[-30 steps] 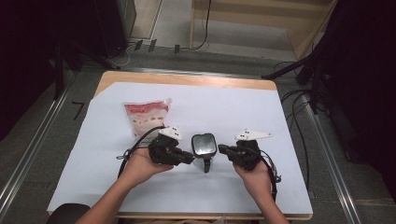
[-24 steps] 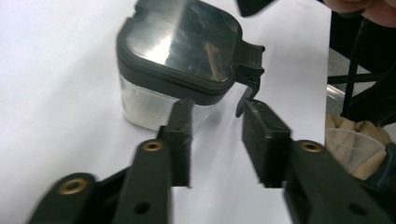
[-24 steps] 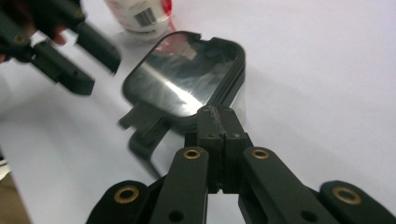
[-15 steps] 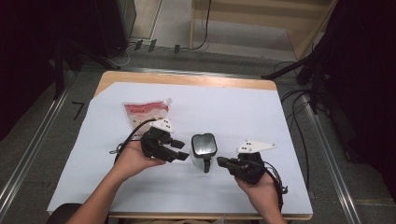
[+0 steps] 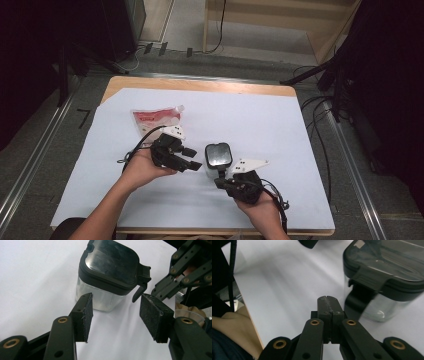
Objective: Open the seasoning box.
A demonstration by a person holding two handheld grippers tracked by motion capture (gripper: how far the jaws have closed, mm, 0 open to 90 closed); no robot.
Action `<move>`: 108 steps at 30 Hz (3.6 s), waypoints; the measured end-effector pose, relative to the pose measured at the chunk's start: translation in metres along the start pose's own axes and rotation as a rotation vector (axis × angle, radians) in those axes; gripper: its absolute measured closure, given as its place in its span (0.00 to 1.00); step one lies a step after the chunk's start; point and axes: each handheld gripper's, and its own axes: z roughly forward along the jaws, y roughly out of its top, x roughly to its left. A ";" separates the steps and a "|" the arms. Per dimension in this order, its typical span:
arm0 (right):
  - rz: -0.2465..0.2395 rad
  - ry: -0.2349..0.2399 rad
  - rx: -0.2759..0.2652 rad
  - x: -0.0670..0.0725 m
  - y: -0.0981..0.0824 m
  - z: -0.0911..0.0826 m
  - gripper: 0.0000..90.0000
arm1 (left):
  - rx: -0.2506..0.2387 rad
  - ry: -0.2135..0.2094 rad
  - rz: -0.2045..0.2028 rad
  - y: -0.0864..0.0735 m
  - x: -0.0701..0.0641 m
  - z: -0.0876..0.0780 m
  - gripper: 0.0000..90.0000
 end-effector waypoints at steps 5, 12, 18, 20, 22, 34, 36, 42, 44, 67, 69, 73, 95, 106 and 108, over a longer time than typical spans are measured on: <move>-0.027 -0.016 -0.002 0.000 0.001 0.007 1.00 | -0.015 0.010 0.009 -0.001 0.000 -0.001 0.48; -0.007 -0.019 -0.002 -0.005 0.001 0.006 1.00 | -0.009 0.015 0.015 -0.001 0.001 -0.001 0.48; -0.007 -0.018 0.005 -0.005 0.001 0.007 1.00 | -0.008 0.021 0.016 -0.001 0.000 -0.002 0.48; -0.006 -0.017 0.005 -0.006 0.001 0.007 1.00 | -0.006 0.021 0.017 -0.001 0.000 -0.002 0.48; -0.001 -0.018 0.011 -0.006 0.000 0.006 1.00 | -0.009 0.024 0.016 -0.001 0.000 -0.003 0.48; 0.015 -0.036 0.022 -0.015 -0.003 -0.001 1.00 | -0.016 0.019 0.024 -0.001 0.000 -0.003 0.48; 0.024 -0.048 0.023 -0.019 -0.004 -0.004 1.00 | -0.017 0.020 0.024 -0.001 -0.001 -0.002 0.48; 0.048 -0.075 0.021 -0.029 -0.006 -0.010 1.00 | -0.016 0.024 0.032 -0.001 -0.001 -0.002 0.48; 0.060 -0.086 0.016 -0.034 -0.007 -0.013 1.00 | -0.017 0.025 0.033 -0.001 -0.001 -0.003 0.48; 0.160 -0.164 0.017 -0.079 -0.010 -0.030 1.00 | -0.015 0.021 0.026 0.000 0.002 0.007 0.50; 0.172 -0.168 0.013 -0.084 -0.010 -0.032 1.00 | -0.015 0.015 0.034 0.001 0.003 0.009 0.50; 0.183 -0.165 0.008 -0.092 -0.009 -0.035 1.00 | 0.013 0.014 0.029 0.010 0.007 0.017 0.53; 0.240 -0.232 -0.029 -0.126 0.005 -0.043 1.00 | -0.062 -0.078 0.067 0.043 0.013 0.052 0.24; 0.230 -0.226 -0.007 -0.123 0.007 -0.033 1.00 | -0.019 -0.065 0.081 0.042 0.012 0.070 0.16; 0.227 -0.229 -0.004 -0.123 0.007 -0.033 1.00 | -0.001 -0.057 0.100 0.042 0.009 0.074 0.16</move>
